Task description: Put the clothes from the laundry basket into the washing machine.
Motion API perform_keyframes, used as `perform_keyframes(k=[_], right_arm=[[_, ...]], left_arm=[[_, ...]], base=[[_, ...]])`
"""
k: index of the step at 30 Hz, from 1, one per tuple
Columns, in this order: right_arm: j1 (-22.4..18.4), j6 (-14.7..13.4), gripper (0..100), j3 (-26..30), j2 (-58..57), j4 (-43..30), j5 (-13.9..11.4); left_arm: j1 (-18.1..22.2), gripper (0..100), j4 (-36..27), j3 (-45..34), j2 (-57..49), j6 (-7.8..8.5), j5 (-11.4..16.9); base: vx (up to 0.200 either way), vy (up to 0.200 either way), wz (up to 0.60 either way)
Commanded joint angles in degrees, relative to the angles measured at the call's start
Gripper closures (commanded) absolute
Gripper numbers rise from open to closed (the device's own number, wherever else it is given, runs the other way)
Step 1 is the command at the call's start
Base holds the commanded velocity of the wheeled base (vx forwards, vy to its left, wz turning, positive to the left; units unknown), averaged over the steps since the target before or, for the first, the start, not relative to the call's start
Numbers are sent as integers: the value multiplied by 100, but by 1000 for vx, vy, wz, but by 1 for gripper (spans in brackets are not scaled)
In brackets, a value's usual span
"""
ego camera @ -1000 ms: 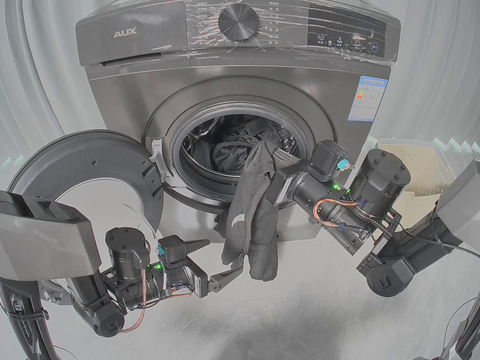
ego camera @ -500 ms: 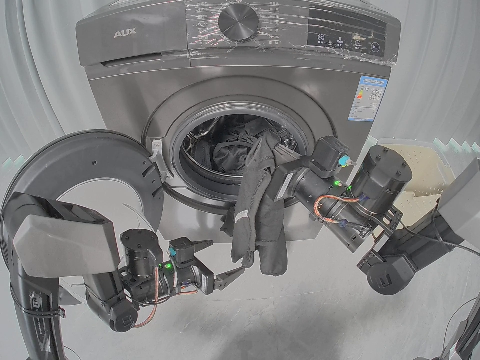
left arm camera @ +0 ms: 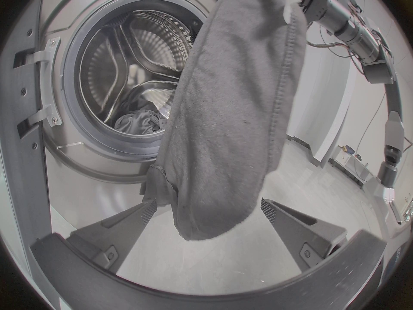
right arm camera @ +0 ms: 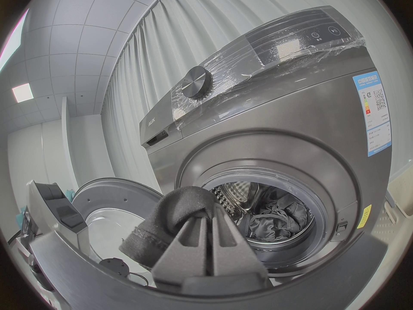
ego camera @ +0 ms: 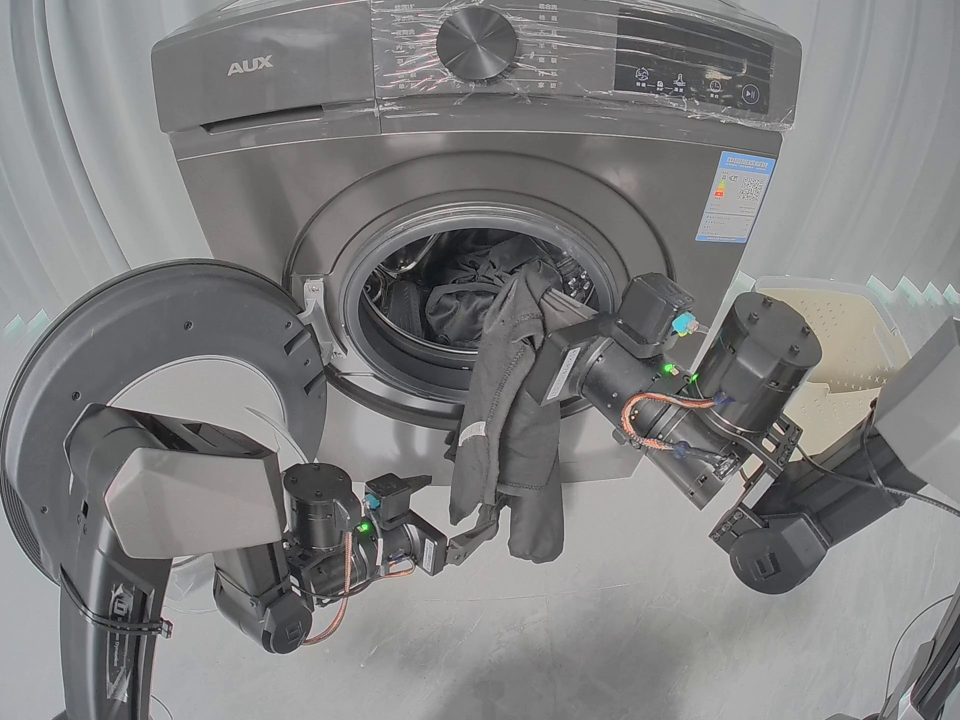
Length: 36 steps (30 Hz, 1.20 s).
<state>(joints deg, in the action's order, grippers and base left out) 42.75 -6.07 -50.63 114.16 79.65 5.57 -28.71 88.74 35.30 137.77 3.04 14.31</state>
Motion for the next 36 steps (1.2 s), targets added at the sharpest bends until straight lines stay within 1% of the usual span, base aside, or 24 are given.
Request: perform_keyframes(k=[1, 5, 6, 11, 17, 20, 21, 23, 24, 25, 26, 28, 32, 34, 36], right_arm=[[5, -8, 100, 9, 9, 6, -3], [75, -17, 100, 35, 9, 42, -3], [84, -17, 100, 44, 9, 50, -3], [84, -26, 100, 123, -8, 68, -3], [-13, -35, 100, 422, -35, 103, -21], [-215, -52, 100, 949, -43, 200, -100], [-276, -61, 100, 1099, -35, 296, -100], [-338, -78, 100, 1450, -35, 578, -179], [-338, -78, 100, 1477, -35, 595, -188], [-347, -184, 100, 1828, -35, 859, -355], [-355, -228, 100, 1960, -43, 868, -416], [-347, -272, 100, 2198, -79, 876, -460], [-338, -316, 100, 2496, -193, 876, -460], [-347, -316, 100, 2628, -290, 885, -452], [-338, -377, 100, 2575, -290, 885, -408]], left_arm=[[23, 0, 3, 275, 224, 4, -122], [14, 0, 3, 442, 268, 4, -289], [14, 100, 3, 495, 295, 4, -306], [14, 100, 12, 688, 286, -57, -464], [23, 100, 21, 574, -127, -84, -491], [32, 100, 30, 3, -778, -110, -579], [32, 100, 39, -182, -989, -119, -579], [23, 100, 30, -551, -1498, -128, -579], [23, 100, 30, -586, -1533, -128, -579], [-21, 100, 30, -946, -2070, -137, -570], [-30, 100, 21, -1087, -2263, -137, -570], [-47, 100, 21, -1324, -2623, -145, -561], [-47, 100, 21, -1720, -3159, -163, -526], [-65, 100, 21, -1878, -3379, -224, -526], [-100, 100, 3, -1940, -3449, -268, -517]], base=[[0, 0, 0], [0, 0, 0], [0, 0, 0], [0, 0, 0], [0, 0, 0], [0, 0, 0], [0, 0, 0], [0, 0, 0], [0, 0, 0], [0, 0, 0], [0, 0, 0], [0, 0, 0], [0, 0, 0], [0, 0, 0], [0, 0, 0]])
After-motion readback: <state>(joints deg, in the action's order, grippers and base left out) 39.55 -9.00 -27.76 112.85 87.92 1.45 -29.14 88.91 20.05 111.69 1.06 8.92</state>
